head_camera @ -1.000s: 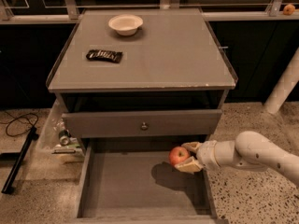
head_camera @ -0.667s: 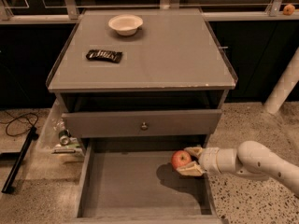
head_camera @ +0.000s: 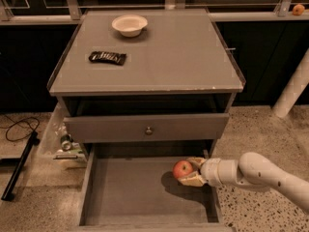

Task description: Place apple into middle drawer

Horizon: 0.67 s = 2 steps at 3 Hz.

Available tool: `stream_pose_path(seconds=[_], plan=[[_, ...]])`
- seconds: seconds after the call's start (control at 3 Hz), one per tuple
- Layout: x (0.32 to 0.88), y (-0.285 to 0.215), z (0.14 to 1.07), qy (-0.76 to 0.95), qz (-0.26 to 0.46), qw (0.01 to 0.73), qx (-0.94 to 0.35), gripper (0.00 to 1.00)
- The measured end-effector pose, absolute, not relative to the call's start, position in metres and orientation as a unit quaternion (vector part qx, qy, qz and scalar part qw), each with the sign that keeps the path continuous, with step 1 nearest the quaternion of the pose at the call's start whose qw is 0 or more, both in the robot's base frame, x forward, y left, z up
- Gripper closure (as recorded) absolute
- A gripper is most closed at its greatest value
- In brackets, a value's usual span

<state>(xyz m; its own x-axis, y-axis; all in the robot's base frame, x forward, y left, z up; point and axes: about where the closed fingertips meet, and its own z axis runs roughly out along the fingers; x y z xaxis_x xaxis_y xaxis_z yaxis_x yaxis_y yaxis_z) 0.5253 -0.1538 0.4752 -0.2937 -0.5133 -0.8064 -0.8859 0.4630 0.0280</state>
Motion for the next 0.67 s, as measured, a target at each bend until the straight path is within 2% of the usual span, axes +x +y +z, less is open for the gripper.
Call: stream_pose_path(seconds=[0.67], plan=[[0.555,-0.120,0.434,0.770,0.249,0.374,-0.453,1.00]])
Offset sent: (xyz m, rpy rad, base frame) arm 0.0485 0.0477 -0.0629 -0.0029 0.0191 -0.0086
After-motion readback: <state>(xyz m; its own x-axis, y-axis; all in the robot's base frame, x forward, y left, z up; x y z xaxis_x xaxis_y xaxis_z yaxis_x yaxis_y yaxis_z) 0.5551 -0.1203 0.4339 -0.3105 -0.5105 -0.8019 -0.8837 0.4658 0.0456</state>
